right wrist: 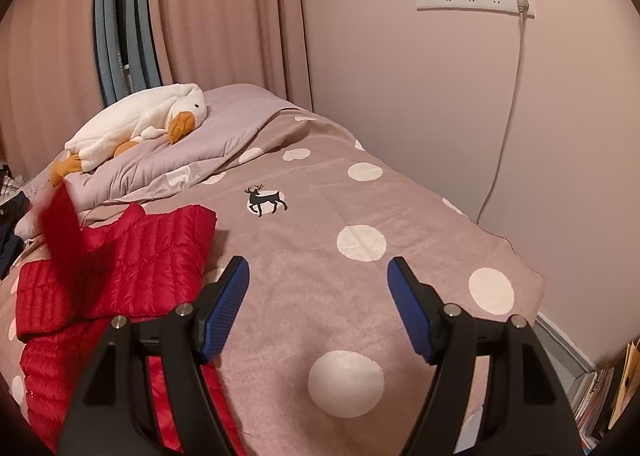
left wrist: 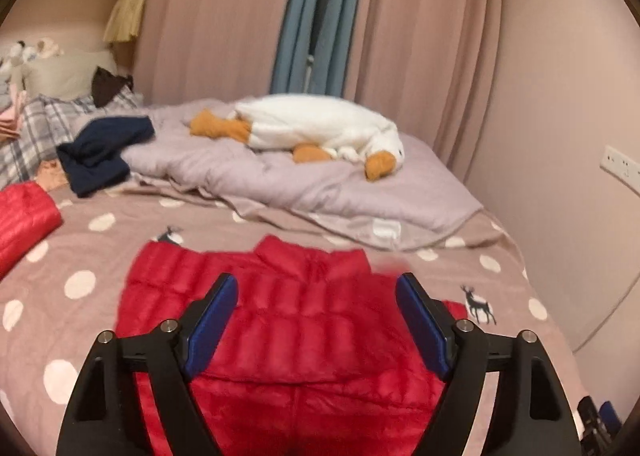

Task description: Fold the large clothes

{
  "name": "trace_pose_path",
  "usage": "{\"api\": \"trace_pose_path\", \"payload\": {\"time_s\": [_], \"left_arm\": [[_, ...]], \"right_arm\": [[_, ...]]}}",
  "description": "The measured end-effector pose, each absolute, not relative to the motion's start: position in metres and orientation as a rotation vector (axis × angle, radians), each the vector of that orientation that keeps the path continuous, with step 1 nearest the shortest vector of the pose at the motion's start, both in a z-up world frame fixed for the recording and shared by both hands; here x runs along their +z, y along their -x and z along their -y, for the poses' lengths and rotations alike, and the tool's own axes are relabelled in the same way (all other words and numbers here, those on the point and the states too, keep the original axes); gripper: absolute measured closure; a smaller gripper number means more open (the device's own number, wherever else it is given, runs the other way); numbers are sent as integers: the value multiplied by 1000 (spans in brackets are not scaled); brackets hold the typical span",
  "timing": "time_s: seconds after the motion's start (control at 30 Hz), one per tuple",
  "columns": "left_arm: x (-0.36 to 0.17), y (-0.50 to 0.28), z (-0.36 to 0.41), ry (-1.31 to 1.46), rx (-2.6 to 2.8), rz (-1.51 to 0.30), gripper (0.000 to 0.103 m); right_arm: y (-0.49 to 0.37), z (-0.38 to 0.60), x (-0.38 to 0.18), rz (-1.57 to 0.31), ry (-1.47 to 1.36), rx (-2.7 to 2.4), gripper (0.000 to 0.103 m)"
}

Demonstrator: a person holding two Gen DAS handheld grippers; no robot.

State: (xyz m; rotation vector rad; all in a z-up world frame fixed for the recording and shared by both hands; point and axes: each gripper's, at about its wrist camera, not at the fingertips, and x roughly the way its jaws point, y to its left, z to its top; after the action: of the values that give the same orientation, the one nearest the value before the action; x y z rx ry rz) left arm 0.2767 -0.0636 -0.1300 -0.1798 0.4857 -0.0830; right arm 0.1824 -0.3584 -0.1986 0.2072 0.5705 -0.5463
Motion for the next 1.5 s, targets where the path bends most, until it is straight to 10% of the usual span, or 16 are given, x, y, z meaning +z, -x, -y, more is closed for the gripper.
{"api": "trace_pose_path", "payload": {"time_s": [0.83,0.87,0.9,0.97,1.13,1.37,1.5], "left_arm": [[-186,-287,-113,266,337,-504,20],[-188,-287,-117,264,342,-505,20],[-190,-287,-121,263,345,-506,20],[-195,-293,-124,261,347,-522,20],[-199,-298,-126,281,342,-548,20],[-202,-302,-103,252,289,-547,20],[-205,-303,-97,253,266,-568,20]], "right_arm": [[-387,194,-251,-781,21,-209,12],[-396,194,-261,-803,1,-200,19],[-401,195,-271,-825,-23,-203,51],[-407,199,-290,-888,-15,-257,83],[-397,232,-277,-827,1,-338,102],[-377,306,-252,-804,-193,-394,92],[-373,296,-256,-781,-268,-288,15]]}}
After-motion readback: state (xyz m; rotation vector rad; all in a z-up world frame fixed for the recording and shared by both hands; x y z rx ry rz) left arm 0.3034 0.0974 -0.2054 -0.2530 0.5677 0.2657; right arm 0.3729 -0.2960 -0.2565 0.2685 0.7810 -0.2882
